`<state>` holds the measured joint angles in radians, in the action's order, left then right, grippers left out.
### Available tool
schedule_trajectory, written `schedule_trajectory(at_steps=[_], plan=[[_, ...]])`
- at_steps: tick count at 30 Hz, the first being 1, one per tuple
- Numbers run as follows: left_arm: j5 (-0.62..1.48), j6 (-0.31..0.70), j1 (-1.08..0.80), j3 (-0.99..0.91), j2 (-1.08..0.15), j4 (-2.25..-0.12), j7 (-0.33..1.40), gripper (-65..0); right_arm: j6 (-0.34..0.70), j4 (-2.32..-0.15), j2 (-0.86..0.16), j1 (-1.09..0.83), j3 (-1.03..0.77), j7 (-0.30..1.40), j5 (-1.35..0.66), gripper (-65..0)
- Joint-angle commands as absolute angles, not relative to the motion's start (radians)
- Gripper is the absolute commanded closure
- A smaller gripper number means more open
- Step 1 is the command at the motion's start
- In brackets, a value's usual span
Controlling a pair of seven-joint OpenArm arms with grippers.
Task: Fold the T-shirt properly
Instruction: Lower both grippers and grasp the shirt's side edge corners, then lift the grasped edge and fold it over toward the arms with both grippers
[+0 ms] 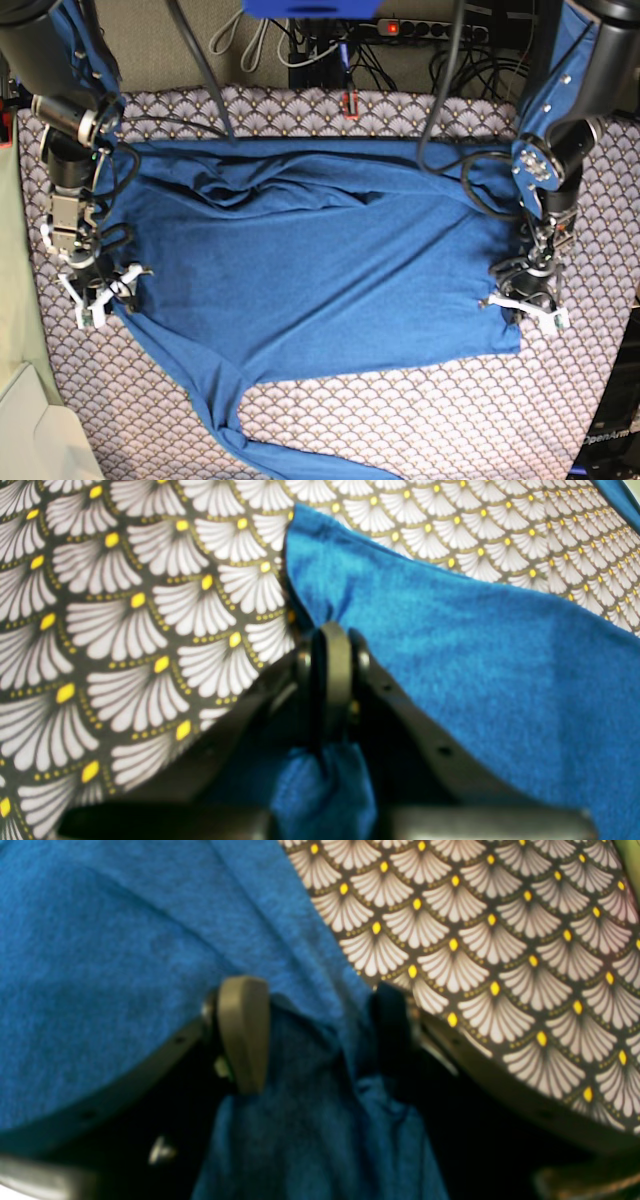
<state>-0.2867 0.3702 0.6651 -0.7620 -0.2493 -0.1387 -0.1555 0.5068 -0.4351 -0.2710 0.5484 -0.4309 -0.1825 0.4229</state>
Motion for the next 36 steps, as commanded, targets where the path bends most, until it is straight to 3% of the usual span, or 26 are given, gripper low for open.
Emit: schedule_trajectory(at_steps=[1, 9, 23, 27, 36], plan=[[-0.292, 0.369, 0.682, -0.760, -0.255, -0.145, -0.133, -0.5, 0.507, -0.450, -0.285, 0.579, -0.433, -0.199, 0.417, -27.7], [-0.292, 0.369, 0.682, -0.760, -0.255, -0.145, -0.133, -0.5, 0.509, -0.499, -0.288, 0.585, -0.433, -0.199, 0.417, 0.0], [-0.292, 0.375, 0.682, -0.760, -0.255, -0.147, -0.133, -0.5, 0.510, -0.582, -0.286, 0.561, -0.526, -0.199, 0.417, 0.0], [-0.291, 0.453, 0.682, -0.762, -0.255, -0.147, -0.133, -0.5, 0.512, -0.582, -0.286, 0.538, -0.533, -0.199, 0.417, 0.0], [-0.283, 0.470, 0.654, -0.766, -0.251, -0.148, -0.134, -0.4, 0.512, -0.582, -0.283, 0.535, -0.533, -0.199, 0.417, 0.0]])
